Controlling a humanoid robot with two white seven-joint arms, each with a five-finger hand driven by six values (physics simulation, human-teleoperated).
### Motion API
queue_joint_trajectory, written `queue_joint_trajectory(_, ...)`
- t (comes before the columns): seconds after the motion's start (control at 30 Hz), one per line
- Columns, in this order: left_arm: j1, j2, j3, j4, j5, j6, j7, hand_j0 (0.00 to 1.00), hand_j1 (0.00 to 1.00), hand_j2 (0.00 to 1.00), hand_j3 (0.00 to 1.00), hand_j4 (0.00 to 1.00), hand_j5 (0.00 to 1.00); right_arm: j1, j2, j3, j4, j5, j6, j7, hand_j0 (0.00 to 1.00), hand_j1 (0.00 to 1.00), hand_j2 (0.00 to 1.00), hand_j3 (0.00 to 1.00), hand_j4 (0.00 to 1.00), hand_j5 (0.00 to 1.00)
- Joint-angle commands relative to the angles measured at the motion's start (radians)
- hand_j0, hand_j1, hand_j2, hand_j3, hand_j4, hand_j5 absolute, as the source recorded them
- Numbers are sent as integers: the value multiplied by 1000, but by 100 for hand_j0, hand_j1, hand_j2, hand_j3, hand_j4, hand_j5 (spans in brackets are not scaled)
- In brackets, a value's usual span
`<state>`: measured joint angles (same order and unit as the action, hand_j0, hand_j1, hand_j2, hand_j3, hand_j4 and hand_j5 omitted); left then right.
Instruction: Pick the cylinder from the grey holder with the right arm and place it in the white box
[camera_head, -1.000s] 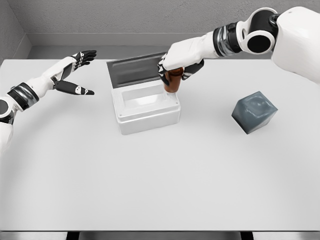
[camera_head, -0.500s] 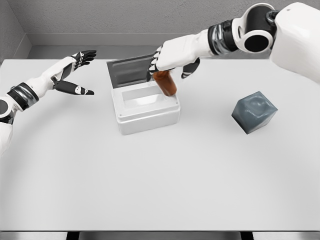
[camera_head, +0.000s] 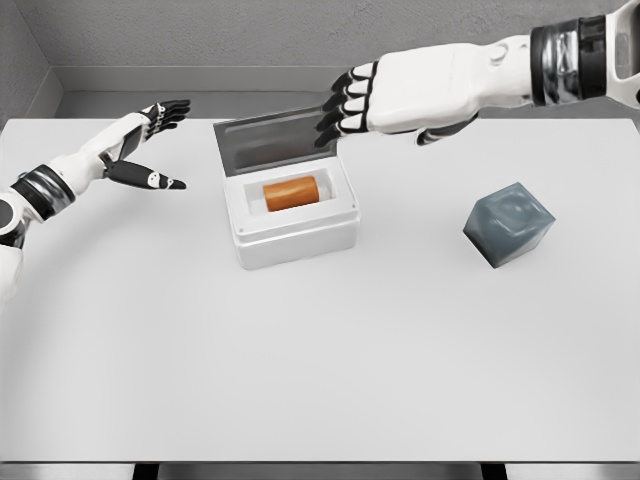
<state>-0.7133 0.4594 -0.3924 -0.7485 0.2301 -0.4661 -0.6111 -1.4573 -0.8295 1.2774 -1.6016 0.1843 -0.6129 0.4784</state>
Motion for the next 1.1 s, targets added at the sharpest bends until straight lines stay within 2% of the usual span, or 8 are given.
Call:
queue_joint_trajectory(0.0, 0, 13, -2, -22, 9, 1, 0, 100, 100, 100, 100, 100, 100, 0, -72, -15, -37, -23, 2, -3, 100, 100, 100, 100, 100, 100)
queue_joint_trajectory(0.13, 21, 54, -28, -101, 18, 1, 0, 100, 100, 100, 100, 100, 100, 2, -137, -13, -40, -28, 2, -43, 100, 100, 100, 100, 100, 100)
queue_joint_trajectory(0.3, 28, 85, -57, -134, 21, 1, 0, 100, 100, 100, 100, 100, 100, 37, -232, -13, -37, -65, 2, -46, 100, 100, 100, 100, 100, 100)
queue_joint_trajectory(0.4, 29, 100, -95, -163, 21, 0, 0, 100, 100, 100, 100, 100, 100, 55, -234, -13, -35, -68, 2, -47, 100, 100, 100, 100, 100, 100)
queue_joint_trajectory(0.5, 29, 117, -103, -190, 25, 0, 0, 100, 100, 100, 100, 100, 100, 72, -234, -12, -38, -69, 2, -75, 100, 100, 100, 100, 100, 100)
queue_joint_trajectory(0.53, 28, 119, -131, -193, 28, -2, 0, 100, 100, 100, 100, 100, 100, 72, -235, -12, -38, -69, 2, -77, 100, 100, 100, 100, 100, 100)
queue_joint_trajectory(0.7, 37, 143, -140, -264, 45, -2, 0, 100, 100, 100, 100, 100, 100, 98, -253, -13, -37, -69, 2, -78, 100, 100, 100, 100, 100, 100)
queue_joint_trajectory(1.07, 25, 130, -158, -258, 43, 0, 0, 100, 100, 100, 100, 100, 100, 120, -266, -23, -40, -69, 2, -90, 100, 100, 100, 100, 100, 100)
